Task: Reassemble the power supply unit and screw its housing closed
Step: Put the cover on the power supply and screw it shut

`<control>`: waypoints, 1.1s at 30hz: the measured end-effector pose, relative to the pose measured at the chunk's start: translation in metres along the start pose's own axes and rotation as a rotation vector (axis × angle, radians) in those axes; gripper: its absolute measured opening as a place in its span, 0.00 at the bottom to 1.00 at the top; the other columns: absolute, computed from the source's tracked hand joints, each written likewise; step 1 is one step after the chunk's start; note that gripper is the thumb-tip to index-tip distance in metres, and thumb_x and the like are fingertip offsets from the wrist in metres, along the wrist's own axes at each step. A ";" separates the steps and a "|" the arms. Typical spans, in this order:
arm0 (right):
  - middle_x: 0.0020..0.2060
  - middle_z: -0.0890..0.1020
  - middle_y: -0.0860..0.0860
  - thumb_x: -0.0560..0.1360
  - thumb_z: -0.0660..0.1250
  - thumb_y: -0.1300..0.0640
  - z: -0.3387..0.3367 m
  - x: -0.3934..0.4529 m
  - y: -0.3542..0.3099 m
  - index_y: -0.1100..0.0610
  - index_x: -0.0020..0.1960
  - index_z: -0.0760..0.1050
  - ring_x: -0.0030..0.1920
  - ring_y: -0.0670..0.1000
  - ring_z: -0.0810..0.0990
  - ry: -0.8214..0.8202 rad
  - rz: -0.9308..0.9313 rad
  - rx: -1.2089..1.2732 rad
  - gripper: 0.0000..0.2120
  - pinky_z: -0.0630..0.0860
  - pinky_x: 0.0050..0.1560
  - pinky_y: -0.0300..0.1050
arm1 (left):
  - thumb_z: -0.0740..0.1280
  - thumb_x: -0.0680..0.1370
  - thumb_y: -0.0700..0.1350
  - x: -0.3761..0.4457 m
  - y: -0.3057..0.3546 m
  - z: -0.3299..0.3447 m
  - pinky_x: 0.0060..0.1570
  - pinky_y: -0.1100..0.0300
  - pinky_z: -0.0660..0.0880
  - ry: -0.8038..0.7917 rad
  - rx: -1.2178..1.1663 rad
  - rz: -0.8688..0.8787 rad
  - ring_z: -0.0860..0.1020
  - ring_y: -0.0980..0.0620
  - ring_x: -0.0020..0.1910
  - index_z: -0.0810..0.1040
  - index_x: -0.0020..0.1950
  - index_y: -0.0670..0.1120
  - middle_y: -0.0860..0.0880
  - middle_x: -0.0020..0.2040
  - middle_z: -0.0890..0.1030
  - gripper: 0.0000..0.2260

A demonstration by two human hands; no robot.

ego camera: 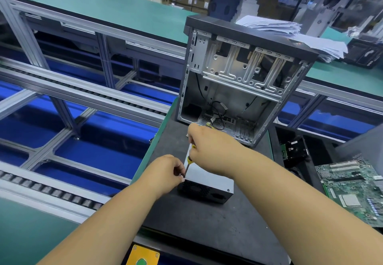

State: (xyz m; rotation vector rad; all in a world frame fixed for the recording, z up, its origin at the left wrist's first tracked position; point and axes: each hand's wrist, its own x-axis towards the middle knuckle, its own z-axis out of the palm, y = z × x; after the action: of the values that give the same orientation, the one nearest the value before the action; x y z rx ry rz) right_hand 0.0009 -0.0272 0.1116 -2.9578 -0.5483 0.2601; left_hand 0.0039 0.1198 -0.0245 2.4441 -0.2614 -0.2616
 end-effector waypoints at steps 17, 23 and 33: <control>0.45 0.75 0.53 0.82 0.56 0.52 0.003 -0.006 0.002 0.55 0.50 0.63 0.43 0.57 0.72 0.015 -0.064 -0.015 0.07 0.70 0.40 0.51 | 0.75 0.70 0.47 -0.001 0.001 -0.001 0.38 0.67 0.73 -0.005 -0.049 -0.041 0.78 0.60 0.38 0.78 0.35 0.58 0.58 0.39 0.79 0.09; 0.32 0.73 0.49 0.81 0.51 0.36 0.004 0.007 0.001 0.55 0.44 0.73 0.37 0.55 0.77 0.011 0.210 -0.333 0.25 0.70 0.33 0.43 | 0.75 0.70 0.45 -0.001 0.001 -0.002 0.41 0.63 0.77 -0.006 -0.066 -0.052 0.79 0.59 0.38 0.79 0.35 0.58 0.57 0.40 0.80 0.10; 0.38 0.73 0.49 0.81 0.60 0.44 -0.002 0.001 0.003 0.54 0.46 0.67 0.41 0.55 0.73 -0.012 0.117 -0.149 0.14 0.66 0.34 0.47 | 0.76 0.71 0.45 -0.001 0.002 -0.002 0.38 0.68 0.72 -0.012 -0.058 -0.058 0.79 0.59 0.38 0.78 0.34 0.59 0.58 0.38 0.80 0.11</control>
State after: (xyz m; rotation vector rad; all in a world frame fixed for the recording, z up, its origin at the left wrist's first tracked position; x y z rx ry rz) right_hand 0.0032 -0.0299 0.1128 -3.1402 -0.4140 0.2590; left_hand 0.0033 0.1193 -0.0217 2.3962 -0.1851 -0.3048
